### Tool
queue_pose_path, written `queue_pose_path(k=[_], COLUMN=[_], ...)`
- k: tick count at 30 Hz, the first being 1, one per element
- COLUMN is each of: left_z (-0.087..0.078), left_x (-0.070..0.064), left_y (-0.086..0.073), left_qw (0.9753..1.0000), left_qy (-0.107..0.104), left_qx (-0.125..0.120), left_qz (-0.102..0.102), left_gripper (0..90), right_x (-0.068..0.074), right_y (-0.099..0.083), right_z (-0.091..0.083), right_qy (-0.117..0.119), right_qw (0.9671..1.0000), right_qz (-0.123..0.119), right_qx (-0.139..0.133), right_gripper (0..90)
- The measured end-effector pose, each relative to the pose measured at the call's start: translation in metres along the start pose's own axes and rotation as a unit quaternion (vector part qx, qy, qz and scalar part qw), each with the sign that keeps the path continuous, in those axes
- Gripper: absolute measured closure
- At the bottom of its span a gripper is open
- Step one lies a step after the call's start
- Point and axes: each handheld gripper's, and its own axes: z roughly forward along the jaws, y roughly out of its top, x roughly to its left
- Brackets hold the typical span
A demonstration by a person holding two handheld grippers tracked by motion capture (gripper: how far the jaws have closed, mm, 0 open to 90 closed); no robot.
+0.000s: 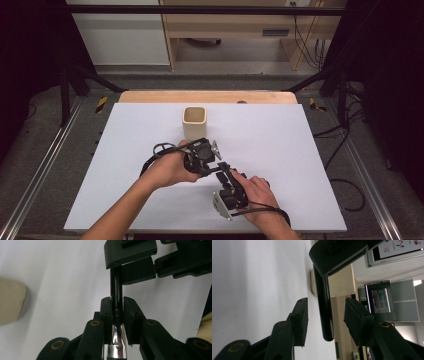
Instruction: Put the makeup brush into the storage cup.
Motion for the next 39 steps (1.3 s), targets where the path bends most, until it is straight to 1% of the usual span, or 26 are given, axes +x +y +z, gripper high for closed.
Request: queue_pose_path(k=[1, 3, 5, 6, 8, 9, 10, 13, 15, 17, 18, 20, 21, 22, 23, 24, 25, 26, 29, 30, 31, 33, 34, 35, 37, 39], left_z=[0.0, -0.001, -0.001, -0.001, -0.001, -0.002, -0.002, -0.002, -0.002, -0.001, -0.001, 0.0, 0.0, 0.0, 0.0, 0.0, 0.0, 0.001, -0.001, -0.002, -0.004, -0.006, -0.007, -0.008, -0.011, -0.014], left_x=[0.0, 0.0, -0.001, -0.002, -0.002, -0.002, -0.002, -0.004, -0.005, -0.005, -0.005, -0.004, -0.004, -0.004, -0.004, -0.004, -0.004, -0.005, -0.004, -0.003, -0.002, 0.0, 0.001, 0.002, 0.003, 0.005], left_y=[0.0, 0.0, 0.001, 0.001, 0.002, 0.002, 0.002, 0.003, 0.004, 0.005, 0.005, 0.004, 0.004, 0.004, 0.004, 0.003, 0.003, 0.003, 0.001, 0.0, -0.001, -0.003, -0.005, -0.006, -0.009, -0.012], left_qw=[1.0, 1.0, 1.0, 1.0, 1.0, 1.0, 1.0, 1.0, 0.9999, 0.9999, 0.9999, 0.9999, 0.9999, 0.9999, 0.9999, 0.9999, 0.9999, 0.9999, 0.9997, 0.9994, 0.9991, 0.9981, 0.9975, 0.9971, 0.9959, 0.9935], left_qy=[0.001, 0.002, 0.001, 0.0, -0.002, -0.002, -0.002, -0.001, -0.003, -0.004, -0.005, -0.005, -0.004, -0.005, -0.005, -0.005, -0.006, -0.005, 0.004, 0.012, 0.018, 0.027, 0.036, 0.041, 0.051, 0.062], left_qx=[-0.001, -0.002, 0.002, -0.001, -0.001, 0.002, 0.002, 0.001, 0.005, 0.004, 0.005, 0.006, 0.005, 0.005, 0.004, 0.004, 0.002, -0.005, -0.022, -0.032, -0.039, -0.055, -0.06, -0.062, -0.073, -0.091], left_qz=[0.0, 0.003, 0.008, 0.004, 0.005, 0.008, 0.007, 0.01, 0.013, 0.014, 0.014, 0.014, 0.013, 0.012, 0.013, 0.013, 0.014, 0.012, 0.007, 0.003, 0.002, -0.005, -0.009, -0.013, -0.015, -0.027], left_gripper=[77.8, 77.7, 77.7, 77.7, 77.7, 77.7, 77.8, 77.7, 77.7, 77.7, 77.7, 77.7, 77.6, 77.6, 77.5, 77.5, 77.3, 76.6, 67.1, 63.1, 58.0, 55.7, 54.7, 52.0, 48.6, 43.9], right_x=[0.0, 0.003, 0.003, 0.004, 0.003, 0.002, 0.001, 0.004, 0.003, 0.004, 0.003, 0.003, 0.003, 0.003, 0.005, 0.005, 0.006, 0.004, 0.006, 0.006, 0.005, 0.005, 0.005, 0.005, 0.005, 0.006], right_y=[0.0, 0.001, 0.002, 0.002, 0.002, 0.002, 0.001, 0.002, 0.002, 0.002, 0.002, 0.001, 0.001, 0.001, 0.002, 0.001, 0.001, 0.001, -0.001, -0.002, -0.004, -0.007, -0.008, -0.01, -0.013, -0.015], right_z=[0.0, -0.001, -0.001, -0.001, -0.001, -0.001, -0.001, -0.001, -0.002, -0.002, -0.002, -0.003, -0.004, -0.004, -0.003, -0.003, -0.003, -0.003, -0.002, -0.001, -0.001, 0.0, 0.001, 0.002, 0.002, 0.003], right_qy=[0.005, 0.006, 0.004, 0.002, 0.003, 0.004, 0.006, 0.006, 0.007, 0.009, 0.008, 0.008, 0.009, 0.011, 0.011, 0.013, 0.01, 0.015, 0.022, 0.025, 0.025, 0.03, 0.031, 0.032, 0.034, 0.035], right_qw=[1.0, 0.9998, 0.9998, 0.9998, 1.0, 0.9999, 0.9999, 0.9999, 0.9999, 0.9999, 0.9999, 0.9999, 0.9998, 0.9997, 0.9998, 0.9998, 0.9999, 0.9998, 0.9997, 0.9997, 0.9997, 0.9995, 0.9995, 0.9995, 0.9993, 0.9991], right_qz=[-0.001, 0.02, 0.018, 0.019, 0.007, -0.01, -0.015, 0.01, -0.004, 0.001, -0.006, -0.006, -0.014, -0.014, -0.003, -0.01, -0.002, -0.007, 0.007, 0.002, -0.004, 0.001, 0.004, -0.001, 0.005, 0.017], right_qx=[0.0, -0.001, -0.005, -0.005, -0.005, -0.006, -0.006, -0.007, -0.009, -0.01, -0.012, -0.014, -0.012, -0.014, -0.014, -0.012, -0.011, -0.014, -0.008, -0.008, 0.001, 0.005, 0.007, 0.009, 0.016, 0.019], right_gripper=[56.8, 58.4, 59.7, 60.7, 63.3, 64.5, 65.1, 67.3, 70.5, 73.8, 75.0, 77.1, 77.8, 78.4, 79.0, 79.1, 79.1, 79.1, 79.1, 79.1, 79.1, 79.1, 79.1, 79.1, 79.1, 79.1])
